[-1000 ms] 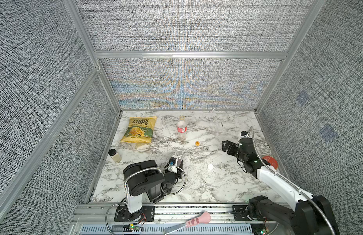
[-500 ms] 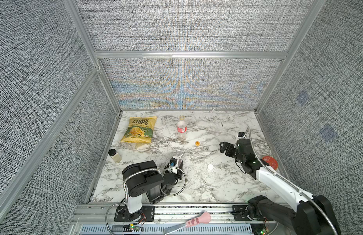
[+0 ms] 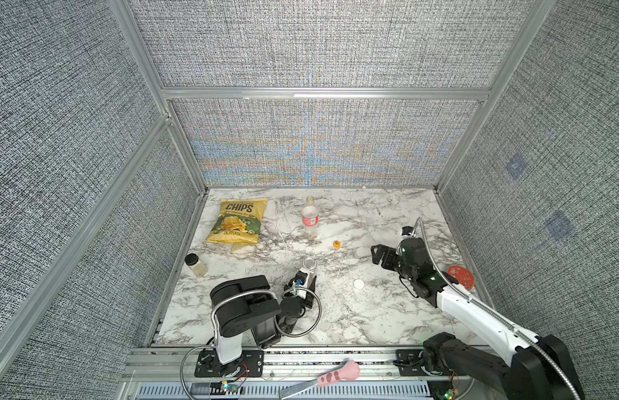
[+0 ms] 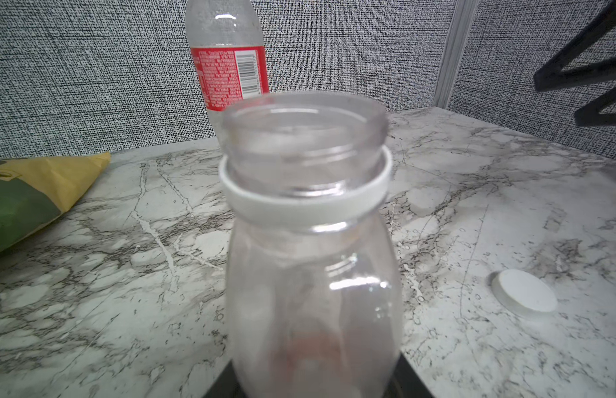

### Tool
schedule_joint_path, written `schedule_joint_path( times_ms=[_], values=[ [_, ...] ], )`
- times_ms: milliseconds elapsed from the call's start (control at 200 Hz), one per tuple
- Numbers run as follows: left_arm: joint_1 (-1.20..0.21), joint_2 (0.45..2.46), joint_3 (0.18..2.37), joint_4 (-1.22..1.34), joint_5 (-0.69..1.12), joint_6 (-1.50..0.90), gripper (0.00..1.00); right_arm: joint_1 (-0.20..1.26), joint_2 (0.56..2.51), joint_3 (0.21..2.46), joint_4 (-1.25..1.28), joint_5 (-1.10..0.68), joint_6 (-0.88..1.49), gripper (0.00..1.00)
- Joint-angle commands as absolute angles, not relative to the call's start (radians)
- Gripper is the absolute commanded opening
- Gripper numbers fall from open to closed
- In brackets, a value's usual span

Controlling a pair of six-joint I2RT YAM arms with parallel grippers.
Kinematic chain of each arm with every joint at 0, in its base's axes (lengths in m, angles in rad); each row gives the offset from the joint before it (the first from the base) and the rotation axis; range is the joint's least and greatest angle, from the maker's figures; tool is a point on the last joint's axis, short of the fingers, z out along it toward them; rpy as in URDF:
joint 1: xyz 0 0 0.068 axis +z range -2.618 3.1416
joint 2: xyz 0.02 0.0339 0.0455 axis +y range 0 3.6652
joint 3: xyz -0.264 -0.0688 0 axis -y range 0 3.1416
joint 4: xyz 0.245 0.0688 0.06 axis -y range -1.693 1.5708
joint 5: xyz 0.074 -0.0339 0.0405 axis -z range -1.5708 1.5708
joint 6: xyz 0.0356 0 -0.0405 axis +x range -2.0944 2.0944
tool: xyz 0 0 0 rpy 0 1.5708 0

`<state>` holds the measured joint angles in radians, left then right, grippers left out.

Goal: Screw on the bottle caps
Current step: Pick up the plastic bottle from the center of the table.

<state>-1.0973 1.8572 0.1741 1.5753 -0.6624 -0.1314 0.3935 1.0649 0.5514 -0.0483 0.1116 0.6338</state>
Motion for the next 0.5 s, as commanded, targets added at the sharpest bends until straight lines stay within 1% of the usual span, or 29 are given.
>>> schedule_joint_path(
  times_ms=[0,85,495],
  values=[
    [-1.097,1.86,0.173,1.629,-0.675,-0.122,0.44,0.399,1.044,0.53,-0.072,0.125,0.63,0.99],
    [-1.097,1.86,0.173,1.629,-0.678,-0.128,0.42,0.404,1.032,0.522,-0.077,0.126,0.633,0.99],
    [-1.101,1.862,0.181,1.629,-0.683,-0.124,0.39,0.431,1.031,0.52,-0.088,0.135,0.638,0.99]
  ],
)
